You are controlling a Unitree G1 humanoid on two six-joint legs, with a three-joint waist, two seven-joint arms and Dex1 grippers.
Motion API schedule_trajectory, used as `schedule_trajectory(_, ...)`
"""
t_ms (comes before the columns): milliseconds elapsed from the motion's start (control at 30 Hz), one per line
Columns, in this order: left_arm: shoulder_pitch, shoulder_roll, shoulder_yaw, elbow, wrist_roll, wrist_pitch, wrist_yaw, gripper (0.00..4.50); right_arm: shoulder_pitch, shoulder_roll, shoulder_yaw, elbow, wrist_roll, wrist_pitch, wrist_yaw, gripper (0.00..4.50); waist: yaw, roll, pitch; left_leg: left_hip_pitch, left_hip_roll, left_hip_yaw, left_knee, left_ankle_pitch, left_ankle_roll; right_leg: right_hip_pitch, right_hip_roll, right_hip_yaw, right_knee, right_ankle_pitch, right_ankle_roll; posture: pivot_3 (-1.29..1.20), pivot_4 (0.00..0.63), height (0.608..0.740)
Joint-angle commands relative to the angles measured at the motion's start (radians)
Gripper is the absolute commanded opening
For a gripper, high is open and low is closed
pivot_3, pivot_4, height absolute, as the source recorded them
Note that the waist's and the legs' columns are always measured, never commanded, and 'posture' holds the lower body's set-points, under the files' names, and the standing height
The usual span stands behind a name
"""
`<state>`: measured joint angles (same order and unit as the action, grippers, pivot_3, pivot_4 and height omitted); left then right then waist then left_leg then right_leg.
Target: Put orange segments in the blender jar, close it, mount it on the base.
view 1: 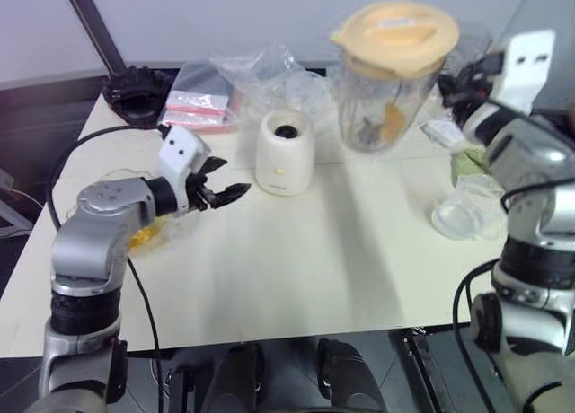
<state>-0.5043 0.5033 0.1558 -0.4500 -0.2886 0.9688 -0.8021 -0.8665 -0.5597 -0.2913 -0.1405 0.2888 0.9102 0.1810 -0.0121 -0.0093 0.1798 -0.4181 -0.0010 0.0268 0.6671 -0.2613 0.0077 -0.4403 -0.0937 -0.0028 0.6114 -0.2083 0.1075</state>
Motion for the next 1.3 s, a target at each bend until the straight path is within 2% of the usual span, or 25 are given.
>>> schedule_trajectory(33,0.026,-0.021,0.068,-0.063,-0.07,0.011,0.059,3.74,-0.168,0.005,-0.018,0.101,-0.004,-0.021,-0.04,0.96,-0.007,0.001,0.001,0.0,0.0,0.0,0.001,0.0,0.0,0.0,0.0,0.0,0.0,0.0,0.0,0.0,0.15,0.74)
schedule_trajectory(167,0.09,0.007,0.098,-0.065,-0.092,-0.034,0.082,3.74,-0.322,0.094,0.023,0.32,-0.005,-0.093,-0.046,0.96,-0.029,0.001,0.001,0.003,0.0,0.002,-0.001,0.0,0.0,0.0,0.001,0.002,0.003,0.002,0.002,0.0,0.15,0.74)
schedule_trajectory(367,0.119,0.041,0.104,-0.072,-0.121,-0.061,0.126,3.74,-0.417,0.221,0.087,0.547,-0.029,-0.27,-0.011,0.96,-0.032,0.001,0.001,0.004,0.002,0.0,-0.002,0.0,0.0,0.0,0.004,0.001,0.004,0.002,0.002,0.0,0.15,0.74)
schedule_trajectory(733,0.128,0.075,0.095,-0.086,-0.179,-0.067,0.183,3.74,-0.539,0.295,0.122,0.86,-0.066,-0.49,0.038,0.96,-0.03,0.001,0.001,-0.003,0.0,0.0,-0.002,0.001,-0.001,-0.003,-0.002,0.0,0.002,0.002,0.002,0.0,0.15,0.74)
schedule_trajectory(1000,0.142,0.114,0.093,-0.083,-0.207,-0.078,0.199,3.74,-0.555,0.304,0.127,0.94,-0.081,-0.528,0.06,0.96,-0.031,0.001,0.001,-0.003,-0.001,0.0,-0.002,0.001,-0.002,-0.003,-0.002,-0.001,0.002,0.002,0.002,0.0,0.15,0.74)
schedule_trajectory(1300,0.135,0.125,0.088,-0.073,-0.22,-0.081,0.225,3.74,-0.491,0.346,0.15,0.83,-0.073,-0.446,0.065,0.96,-0.033,0.001,0.001,-0.001,-0.001,0.0,-0.002,0.001,-0.002,-0.003,-0.001,-0.001,0.003,0.002,0.002,0.0,0.15,0.74)
